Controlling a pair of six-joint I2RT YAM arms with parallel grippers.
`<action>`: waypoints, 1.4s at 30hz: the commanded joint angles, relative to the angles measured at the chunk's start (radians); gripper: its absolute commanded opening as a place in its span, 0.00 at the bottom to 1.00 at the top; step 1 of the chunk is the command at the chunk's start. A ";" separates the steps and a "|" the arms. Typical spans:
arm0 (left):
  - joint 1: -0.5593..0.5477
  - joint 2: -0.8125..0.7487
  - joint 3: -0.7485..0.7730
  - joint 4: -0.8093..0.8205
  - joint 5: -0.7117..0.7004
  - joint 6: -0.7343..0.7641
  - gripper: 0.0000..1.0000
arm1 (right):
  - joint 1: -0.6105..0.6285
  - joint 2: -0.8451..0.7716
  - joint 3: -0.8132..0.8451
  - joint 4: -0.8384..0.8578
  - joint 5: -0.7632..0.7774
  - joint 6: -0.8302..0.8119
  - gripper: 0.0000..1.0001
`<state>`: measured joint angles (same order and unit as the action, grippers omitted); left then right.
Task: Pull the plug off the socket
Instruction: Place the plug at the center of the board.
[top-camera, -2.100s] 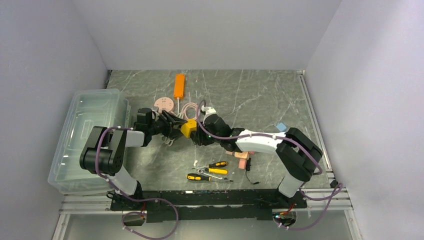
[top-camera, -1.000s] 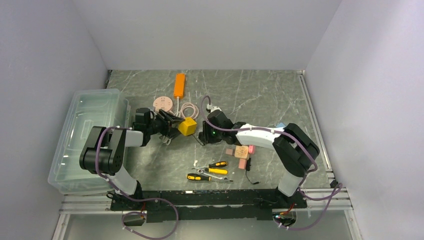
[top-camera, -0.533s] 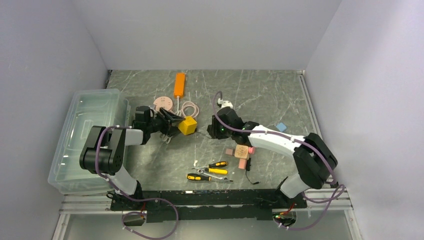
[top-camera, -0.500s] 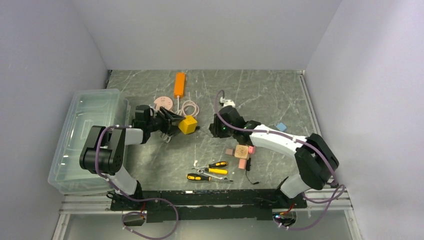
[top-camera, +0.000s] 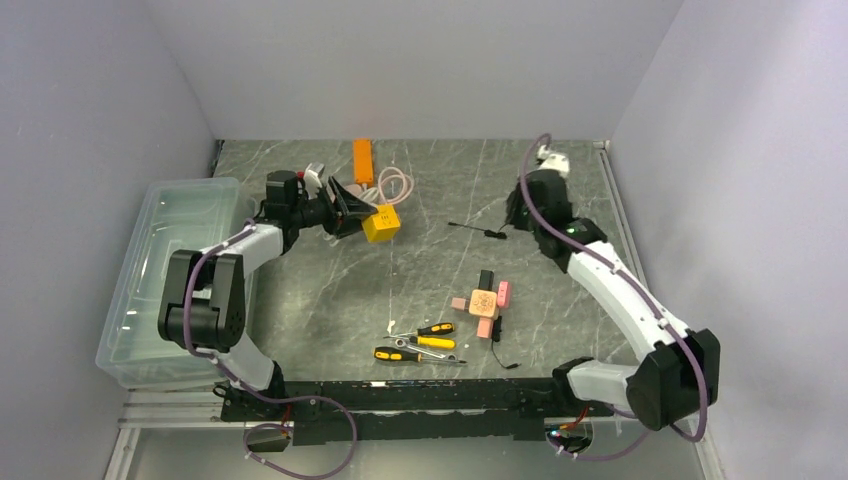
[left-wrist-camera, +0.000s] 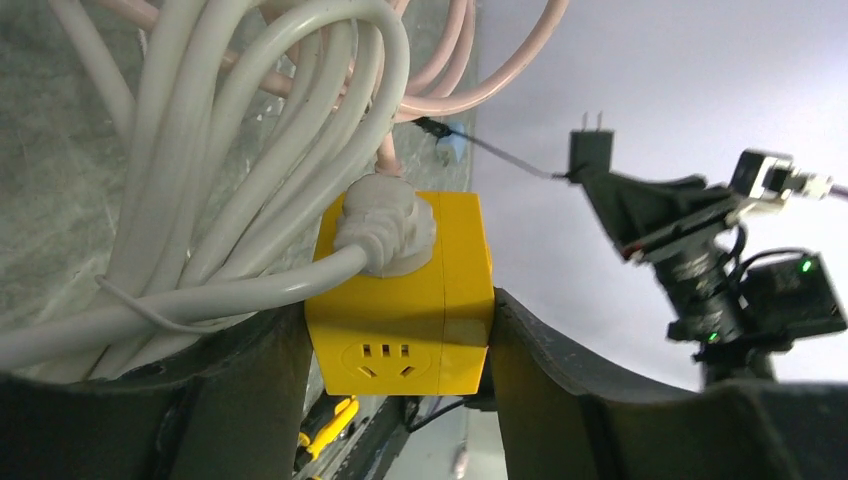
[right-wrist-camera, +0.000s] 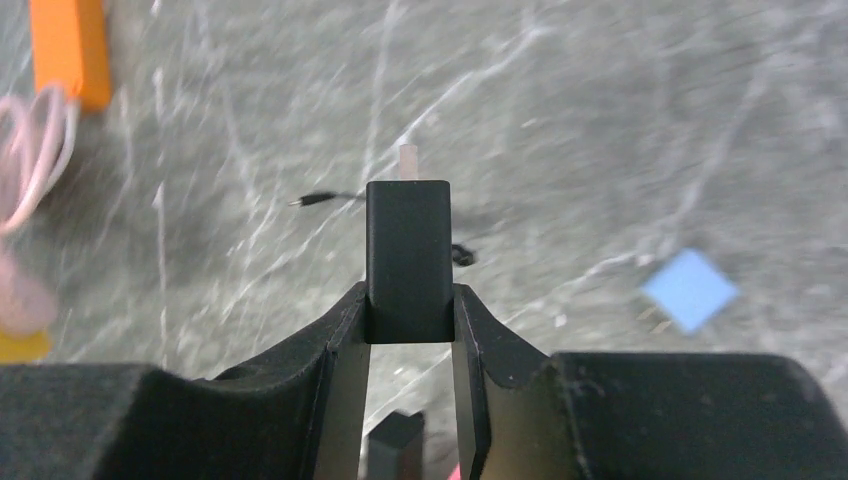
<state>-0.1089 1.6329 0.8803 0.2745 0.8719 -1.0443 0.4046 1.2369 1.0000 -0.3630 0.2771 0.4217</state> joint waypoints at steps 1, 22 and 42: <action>-0.011 -0.123 0.113 -0.081 0.131 0.214 0.00 | -0.151 -0.060 0.069 -0.062 0.019 -0.060 0.00; -0.017 -0.221 0.141 -0.552 0.108 0.628 0.00 | -0.435 0.220 0.021 -0.055 -0.202 -0.056 0.05; -0.080 -0.230 0.141 -0.523 0.186 0.678 0.00 | -0.434 0.196 -0.002 -0.021 -0.193 -0.061 0.85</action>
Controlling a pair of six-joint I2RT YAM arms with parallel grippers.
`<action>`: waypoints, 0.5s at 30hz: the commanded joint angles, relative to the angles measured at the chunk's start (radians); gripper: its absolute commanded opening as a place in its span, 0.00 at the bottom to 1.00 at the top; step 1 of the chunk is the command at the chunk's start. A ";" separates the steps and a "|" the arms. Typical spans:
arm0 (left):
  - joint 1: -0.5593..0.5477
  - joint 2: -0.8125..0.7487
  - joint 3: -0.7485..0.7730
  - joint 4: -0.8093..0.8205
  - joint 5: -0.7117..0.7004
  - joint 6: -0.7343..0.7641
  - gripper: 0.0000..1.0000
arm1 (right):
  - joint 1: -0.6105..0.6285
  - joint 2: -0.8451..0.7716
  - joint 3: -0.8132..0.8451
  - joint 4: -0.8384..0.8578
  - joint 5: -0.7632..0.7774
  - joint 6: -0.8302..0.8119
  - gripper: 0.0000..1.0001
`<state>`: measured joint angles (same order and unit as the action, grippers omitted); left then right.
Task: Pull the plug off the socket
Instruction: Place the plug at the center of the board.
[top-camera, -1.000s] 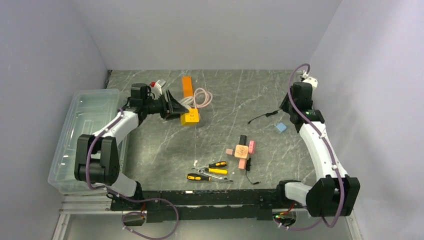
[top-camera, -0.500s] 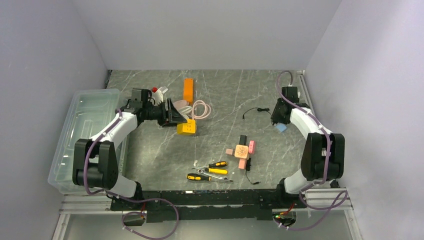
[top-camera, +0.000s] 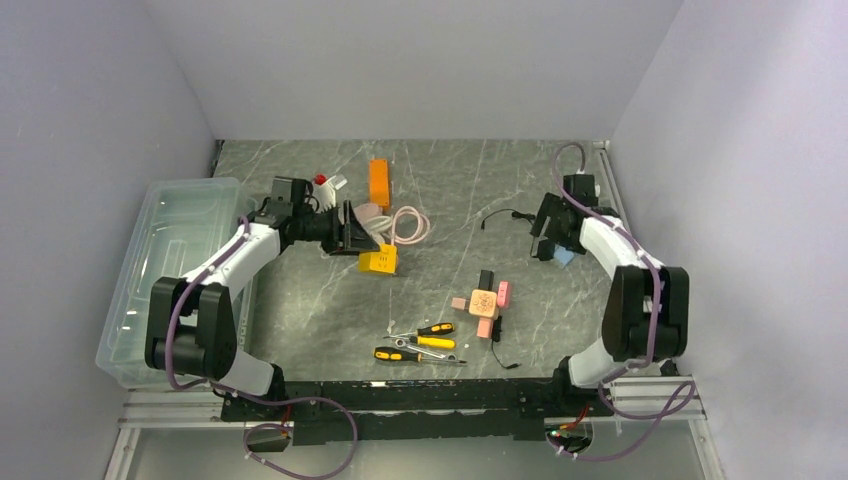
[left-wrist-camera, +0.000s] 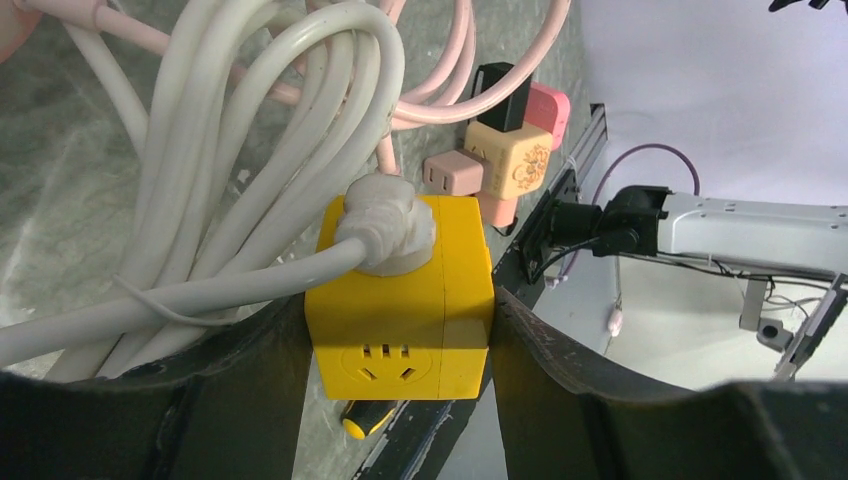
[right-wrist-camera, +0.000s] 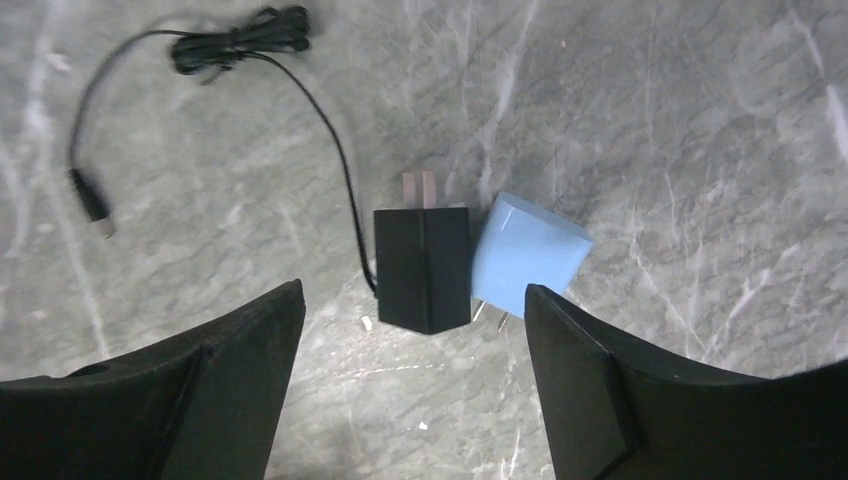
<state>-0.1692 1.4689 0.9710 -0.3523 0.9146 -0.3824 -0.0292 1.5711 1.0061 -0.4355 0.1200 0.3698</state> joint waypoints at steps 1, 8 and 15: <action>-0.021 -0.068 0.045 0.126 0.167 0.004 0.00 | 0.000 -0.176 -0.021 0.066 -0.067 -0.017 0.86; -0.021 -0.066 0.003 0.284 0.260 -0.093 0.00 | 0.016 -0.434 -0.131 0.214 -0.503 -0.020 0.91; -0.021 -0.072 -0.047 0.485 0.330 -0.204 0.00 | 0.187 -0.529 -0.249 0.428 -0.808 0.122 0.92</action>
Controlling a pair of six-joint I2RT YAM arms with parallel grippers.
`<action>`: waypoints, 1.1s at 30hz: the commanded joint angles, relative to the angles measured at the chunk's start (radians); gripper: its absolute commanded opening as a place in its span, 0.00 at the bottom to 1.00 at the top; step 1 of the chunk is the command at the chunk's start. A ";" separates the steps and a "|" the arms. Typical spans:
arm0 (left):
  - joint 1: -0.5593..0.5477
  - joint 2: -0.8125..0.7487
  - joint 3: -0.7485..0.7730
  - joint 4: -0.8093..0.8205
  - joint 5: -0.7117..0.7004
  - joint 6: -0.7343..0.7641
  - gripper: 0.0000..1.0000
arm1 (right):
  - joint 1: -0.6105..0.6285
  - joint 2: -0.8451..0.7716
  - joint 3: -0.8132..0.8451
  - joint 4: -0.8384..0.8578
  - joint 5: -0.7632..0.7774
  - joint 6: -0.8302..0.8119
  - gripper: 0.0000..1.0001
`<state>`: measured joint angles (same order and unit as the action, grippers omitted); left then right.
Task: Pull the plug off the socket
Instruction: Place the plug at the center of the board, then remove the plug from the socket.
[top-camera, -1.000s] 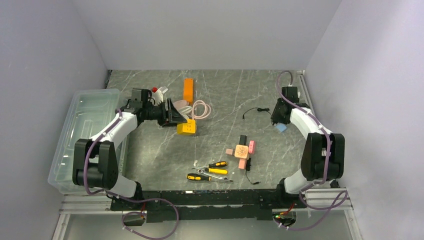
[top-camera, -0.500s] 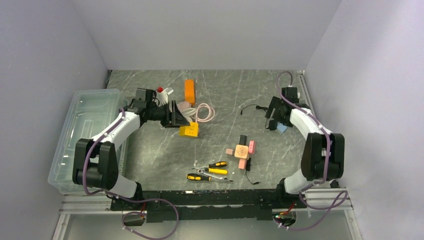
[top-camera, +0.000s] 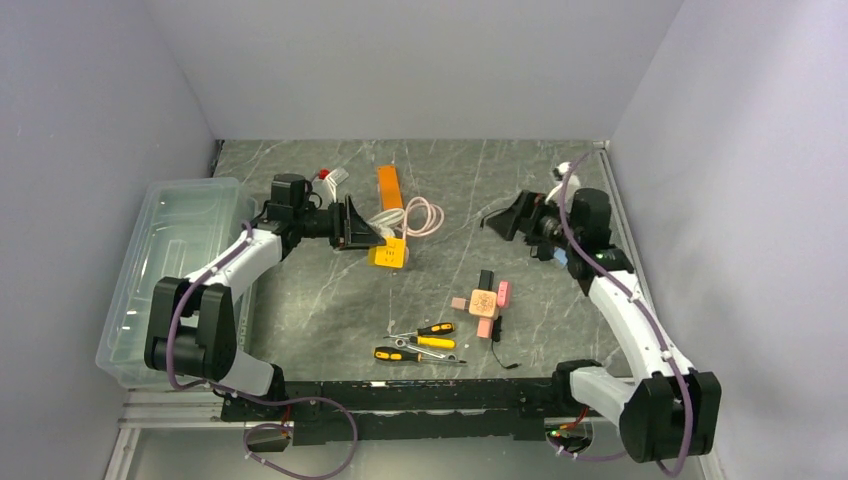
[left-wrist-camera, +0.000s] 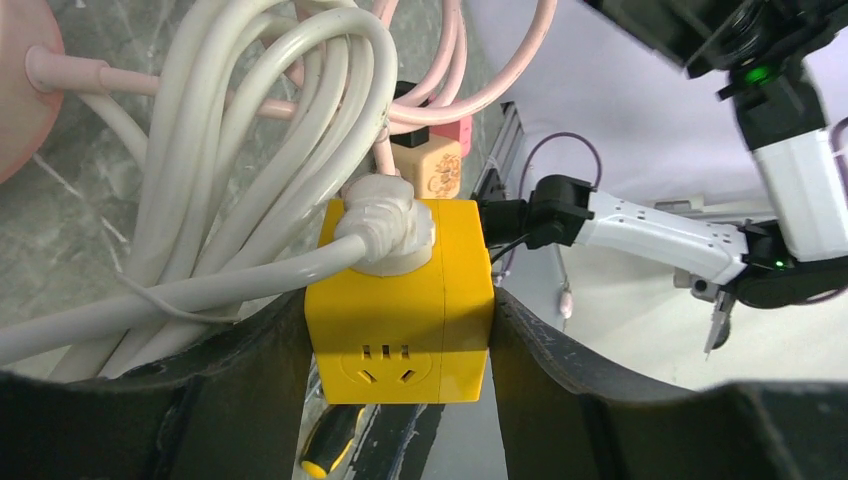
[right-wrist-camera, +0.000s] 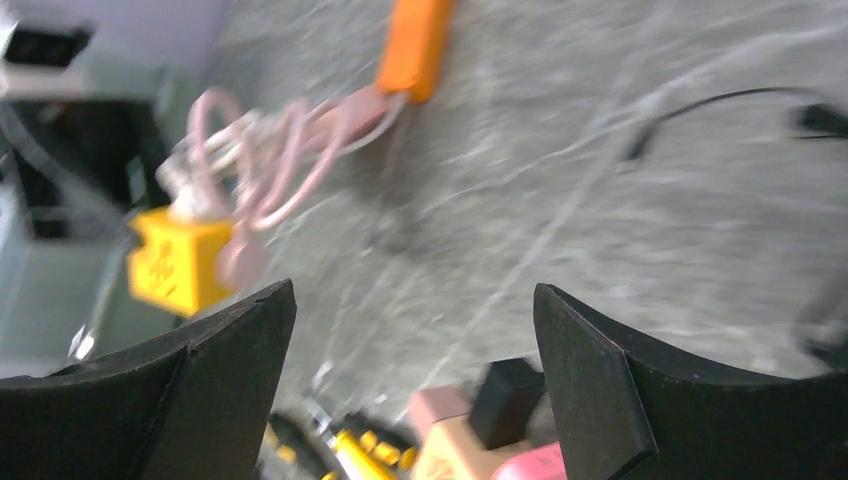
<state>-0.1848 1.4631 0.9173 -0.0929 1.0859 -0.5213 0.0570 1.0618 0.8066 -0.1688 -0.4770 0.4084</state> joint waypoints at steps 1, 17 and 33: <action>-0.005 -0.071 0.003 0.238 0.162 -0.071 0.00 | 0.138 -0.021 -0.062 0.202 -0.214 0.103 0.92; -0.019 -0.096 -0.083 0.601 0.239 -0.285 0.00 | 0.450 0.098 -0.213 0.742 -0.138 0.491 0.74; -0.055 -0.090 -0.093 0.615 0.227 -0.288 0.00 | 0.544 0.180 -0.211 0.801 0.118 0.570 0.52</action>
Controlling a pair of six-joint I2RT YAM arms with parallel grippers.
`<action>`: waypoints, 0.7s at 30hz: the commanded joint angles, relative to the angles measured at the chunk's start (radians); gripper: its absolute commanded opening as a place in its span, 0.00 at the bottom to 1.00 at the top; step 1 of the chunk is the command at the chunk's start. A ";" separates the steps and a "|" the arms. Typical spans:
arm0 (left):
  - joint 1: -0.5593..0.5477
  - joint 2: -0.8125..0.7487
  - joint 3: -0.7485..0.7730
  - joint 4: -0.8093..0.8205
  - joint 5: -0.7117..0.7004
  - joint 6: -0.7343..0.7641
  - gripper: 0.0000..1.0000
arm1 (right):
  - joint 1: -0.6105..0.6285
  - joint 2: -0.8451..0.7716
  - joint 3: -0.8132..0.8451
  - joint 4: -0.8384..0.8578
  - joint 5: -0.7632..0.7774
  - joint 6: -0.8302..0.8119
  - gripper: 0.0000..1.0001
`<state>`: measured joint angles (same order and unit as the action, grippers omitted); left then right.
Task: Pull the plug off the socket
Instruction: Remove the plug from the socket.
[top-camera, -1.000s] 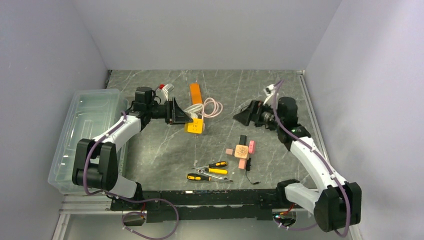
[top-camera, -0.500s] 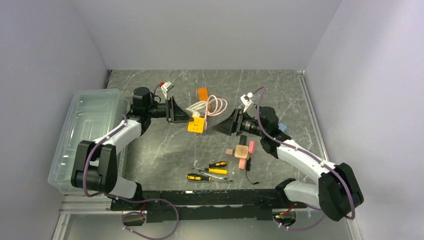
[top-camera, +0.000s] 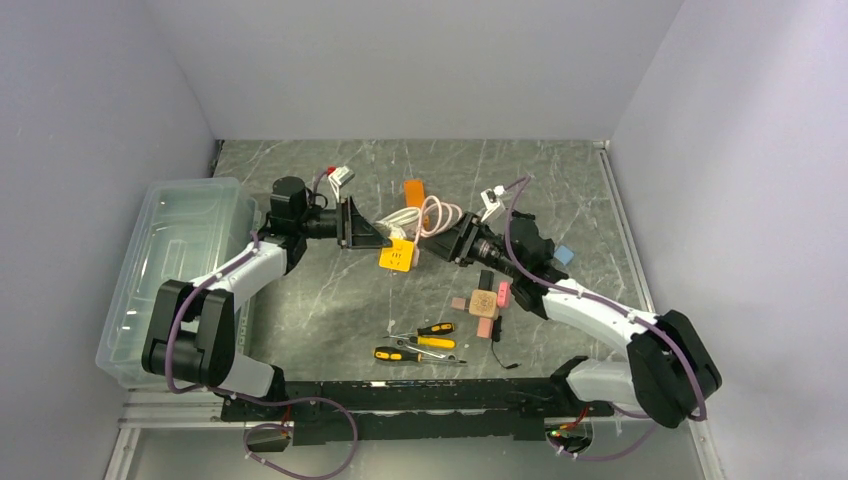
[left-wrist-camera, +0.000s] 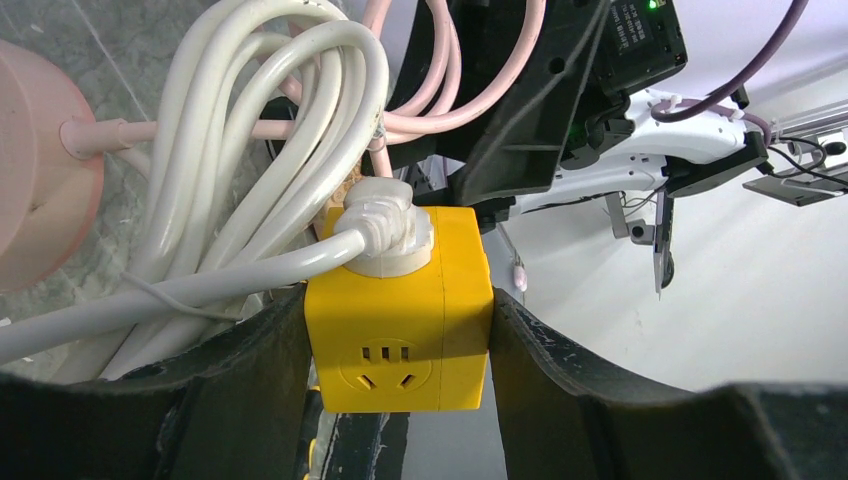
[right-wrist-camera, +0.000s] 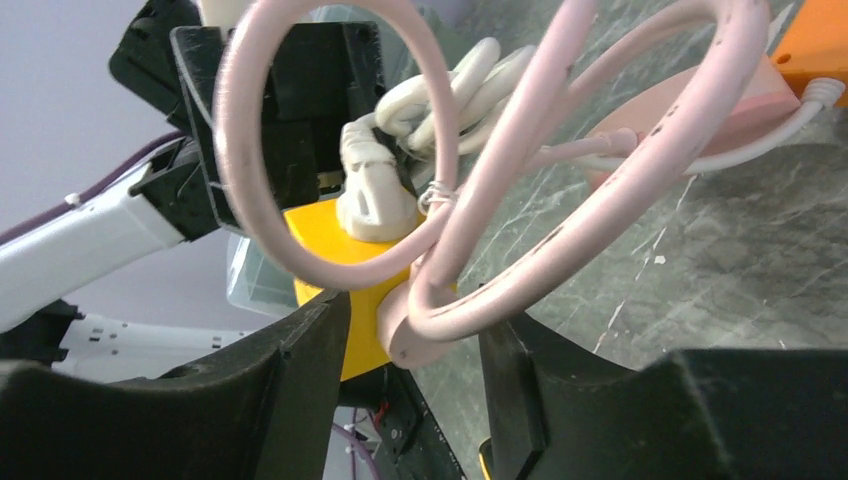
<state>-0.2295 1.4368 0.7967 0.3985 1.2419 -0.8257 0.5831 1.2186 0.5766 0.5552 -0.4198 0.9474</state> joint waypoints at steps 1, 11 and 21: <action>-0.012 -0.064 0.027 0.120 0.070 0.020 0.00 | 0.022 0.028 0.020 0.081 0.068 0.036 0.50; -0.034 -0.060 0.045 0.022 0.054 0.092 0.00 | 0.076 0.083 0.007 0.172 0.154 0.096 0.41; -0.054 -0.064 0.068 -0.098 0.033 0.180 0.00 | 0.098 0.132 0.032 0.155 0.172 0.111 0.27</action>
<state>-0.2531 1.4338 0.8097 0.2314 1.1946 -0.6827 0.6621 1.3437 0.5762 0.6521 -0.2588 1.0412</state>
